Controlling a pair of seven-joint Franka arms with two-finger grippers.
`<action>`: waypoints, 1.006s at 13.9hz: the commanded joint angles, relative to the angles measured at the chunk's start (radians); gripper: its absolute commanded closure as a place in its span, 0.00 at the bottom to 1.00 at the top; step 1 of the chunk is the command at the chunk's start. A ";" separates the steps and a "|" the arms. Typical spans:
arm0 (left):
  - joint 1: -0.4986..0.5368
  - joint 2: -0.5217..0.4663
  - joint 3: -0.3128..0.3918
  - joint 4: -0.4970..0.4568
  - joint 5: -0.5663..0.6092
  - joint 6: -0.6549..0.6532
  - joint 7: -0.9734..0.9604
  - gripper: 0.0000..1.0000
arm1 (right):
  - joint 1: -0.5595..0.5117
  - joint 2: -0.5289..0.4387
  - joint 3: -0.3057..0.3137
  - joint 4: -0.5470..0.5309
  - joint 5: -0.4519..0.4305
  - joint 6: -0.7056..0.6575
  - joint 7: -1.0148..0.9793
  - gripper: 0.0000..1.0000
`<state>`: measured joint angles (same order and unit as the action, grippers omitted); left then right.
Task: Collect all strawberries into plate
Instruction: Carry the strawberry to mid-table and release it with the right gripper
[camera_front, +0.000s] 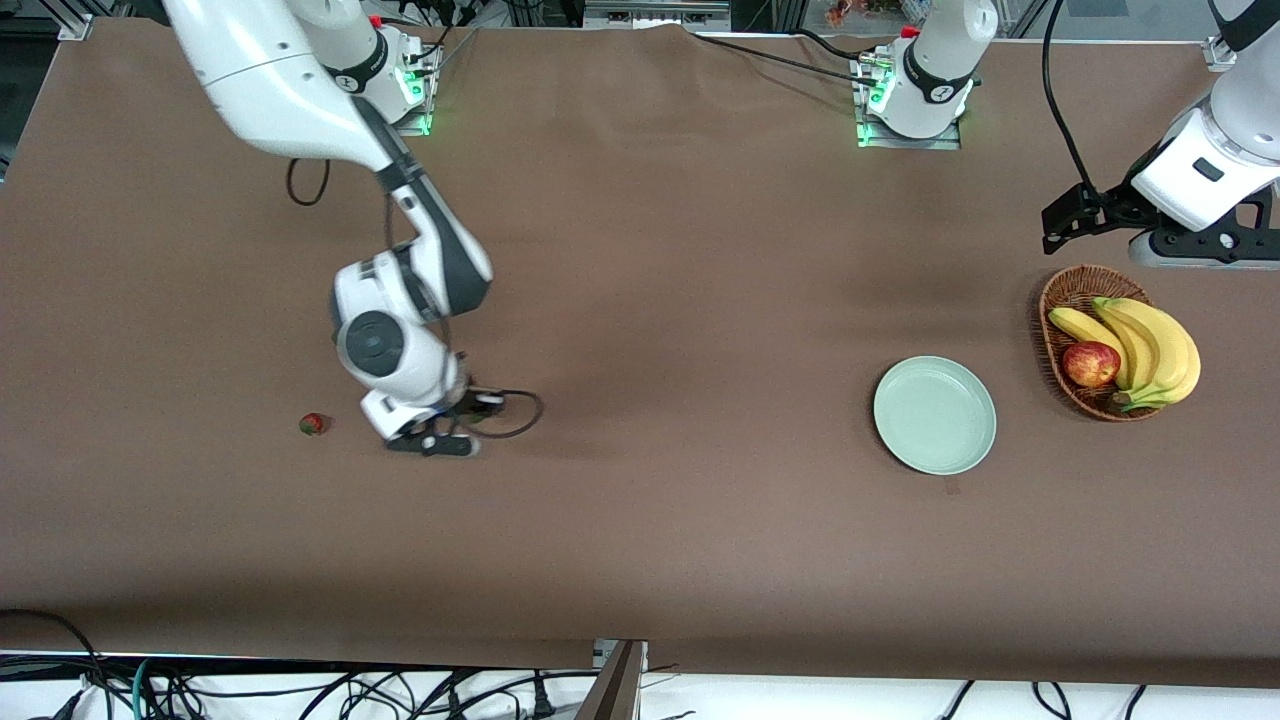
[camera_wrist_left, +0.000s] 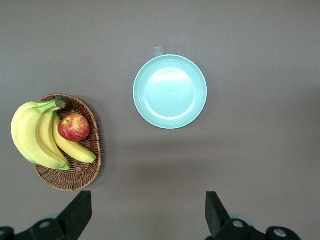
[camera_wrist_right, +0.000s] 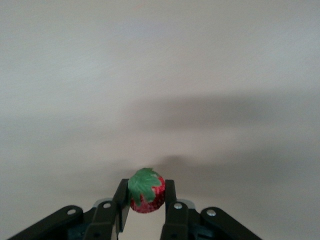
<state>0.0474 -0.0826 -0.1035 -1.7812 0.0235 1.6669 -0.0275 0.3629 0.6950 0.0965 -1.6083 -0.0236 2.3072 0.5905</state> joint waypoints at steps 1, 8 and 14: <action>0.000 0.009 0.002 0.029 -0.027 -0.029 -0.002 0.00 | 0.127 0.066 -0.011 0.121 0.008 0.001 0.220 1.00; 0.000 0.011 0.002 0.029 -0.025 -0.035 0.000 0.00 | 0.382 0.254 -0.011 0.303 0.008 0.278 0.541 1.00; 0.000 0.009 0.002 0.029 -0.025 -0.035 0.000 0.00 | 0.442 0.305 -0.011 0.304 -0.001 0.370 0.569 0.01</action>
<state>0.0475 -0.0826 -0.1033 -1.7809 0.0233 1.6560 -0.0275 0.7934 0.9792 0.0933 -1.3376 -0.0246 2.6701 1.1520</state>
